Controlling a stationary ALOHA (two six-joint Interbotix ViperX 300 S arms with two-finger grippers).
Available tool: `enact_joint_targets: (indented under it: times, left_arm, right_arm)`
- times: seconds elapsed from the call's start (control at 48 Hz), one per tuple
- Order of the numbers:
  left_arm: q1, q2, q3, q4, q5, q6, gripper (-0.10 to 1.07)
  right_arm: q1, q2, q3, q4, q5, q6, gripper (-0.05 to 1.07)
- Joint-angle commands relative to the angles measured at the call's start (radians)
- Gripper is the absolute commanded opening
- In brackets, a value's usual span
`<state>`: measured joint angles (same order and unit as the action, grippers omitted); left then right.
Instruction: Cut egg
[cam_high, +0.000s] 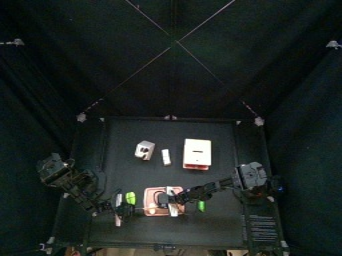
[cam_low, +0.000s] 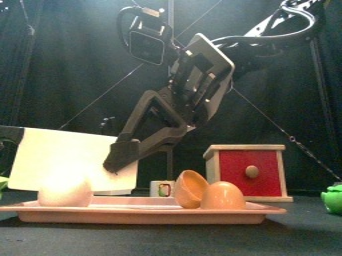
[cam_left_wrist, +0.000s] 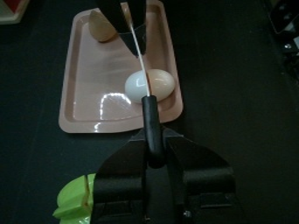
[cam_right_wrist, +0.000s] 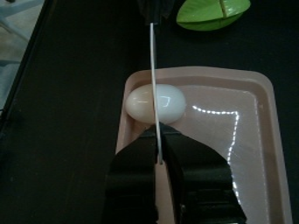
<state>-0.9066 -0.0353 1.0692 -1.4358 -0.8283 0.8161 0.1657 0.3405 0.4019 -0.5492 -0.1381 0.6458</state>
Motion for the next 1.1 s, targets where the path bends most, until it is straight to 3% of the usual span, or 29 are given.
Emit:
enact_joint_targets:
  times: [0.0,1.083]
  left_arm:
    - [0.015,0.000,-0.020,0.003,-0.003,0.002,0.42]
    - [0.038,0.026,-0.034,-0.002,0.040,0.003,0.42]
  right_arm:
    - [-0.005,-0.023,-0.028,0.005,-0.006,0.002,0.36]
    - [-0.008,0.012,-0.031,0.029,-0.005,0.002,0.36]
